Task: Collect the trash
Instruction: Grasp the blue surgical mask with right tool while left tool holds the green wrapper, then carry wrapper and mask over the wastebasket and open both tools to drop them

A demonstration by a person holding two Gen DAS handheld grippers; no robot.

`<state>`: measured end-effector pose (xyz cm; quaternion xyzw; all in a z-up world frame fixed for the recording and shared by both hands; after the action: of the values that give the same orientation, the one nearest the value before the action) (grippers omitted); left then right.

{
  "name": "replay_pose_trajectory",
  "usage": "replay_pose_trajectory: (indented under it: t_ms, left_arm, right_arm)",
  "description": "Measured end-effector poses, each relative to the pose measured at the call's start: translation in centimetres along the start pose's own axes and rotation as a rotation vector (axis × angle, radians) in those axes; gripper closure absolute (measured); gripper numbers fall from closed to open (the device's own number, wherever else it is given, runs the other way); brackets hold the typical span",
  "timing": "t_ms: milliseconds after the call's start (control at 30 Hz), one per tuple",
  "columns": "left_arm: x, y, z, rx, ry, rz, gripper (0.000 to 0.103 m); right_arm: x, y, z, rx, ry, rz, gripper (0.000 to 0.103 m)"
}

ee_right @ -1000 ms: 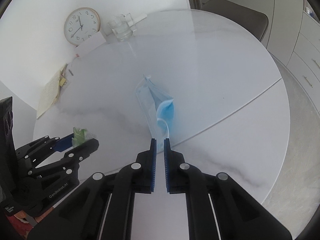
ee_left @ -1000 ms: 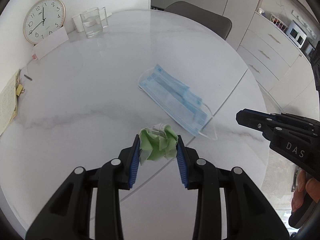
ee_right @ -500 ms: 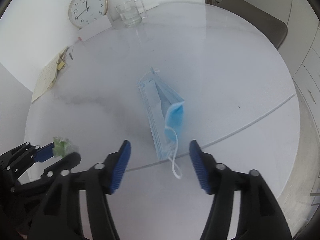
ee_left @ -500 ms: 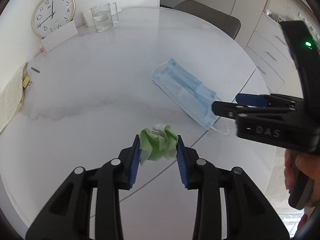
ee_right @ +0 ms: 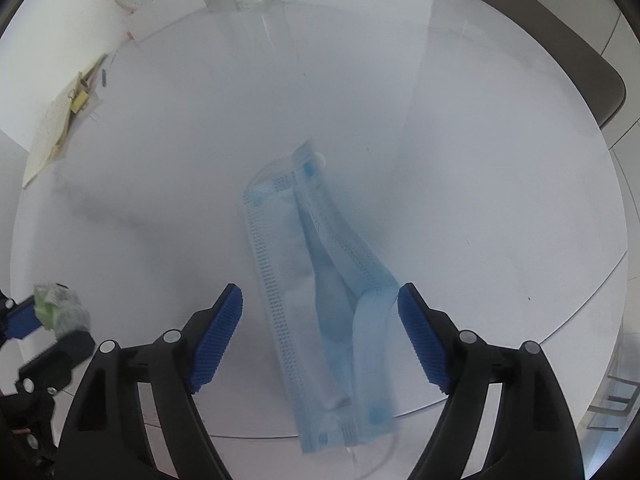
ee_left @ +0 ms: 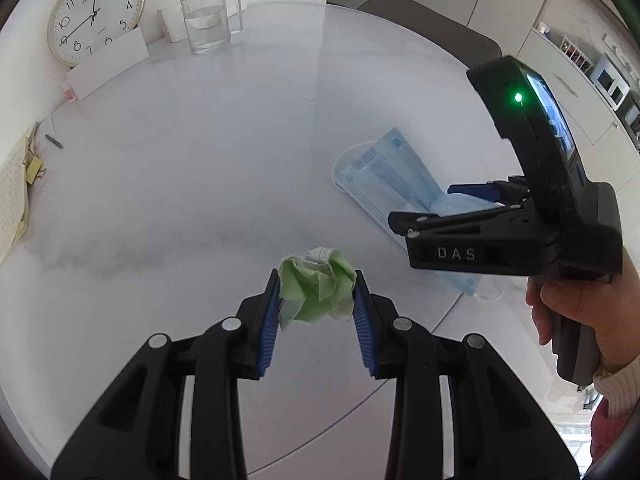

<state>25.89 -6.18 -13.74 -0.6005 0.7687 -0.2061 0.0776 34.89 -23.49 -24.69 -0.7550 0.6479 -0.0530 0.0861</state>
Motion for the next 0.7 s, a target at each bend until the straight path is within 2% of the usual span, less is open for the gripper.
replay_pose_trajectory:
  t_ms: [67, 233, 267, 533, 700]
  left_arm:
    - [-0.3, -0.3, 0.4, -0.006, 0.006, -0.009, 0.069]
    - [-0.7, -0.3, 0.7, -0.008, 0.016, -0.027, 0.070]
    - [-0.7, -0.3, 0.7, -0.008, 0.015, -0.029, 0.070]
    - [-0.1, 0.7, -0.9, 0.012, 0.007, -0.021, 0.069]
    - [2.2, 1.9, -3.5, 0.044, 0.013, 0.040, 0.070]
  right_arm:
    - [0.0, -0.1, 0.5, -0.020, 0.018, -0.012, 0.047]
    - [0.2, 0.4, 0.8, -0.047, 0.022, -0.001, 0.080]
    - [0.4, 0.5, 0.6, -0.050, 0.001, 0.013, 0.083]
    - [1.0, 3.1, -1.5, -0.014, -0.046, 0.085, 0.087]
    - [1.1, 7.3, -6.8, 0.056, -0.037, 0.102, 0.087]
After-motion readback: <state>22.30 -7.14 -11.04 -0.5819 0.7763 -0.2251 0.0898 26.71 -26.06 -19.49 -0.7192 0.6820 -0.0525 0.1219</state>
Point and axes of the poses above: each gripper's, at about its wrist camera, not at the fingertips, and z roughly the way its jaws point, x to its right, y to its underside, the point moved 1 cm from there along z, roughly the way its jaws point, and after that the axes turned 6 degrees about -z, right-handed, at the moved point
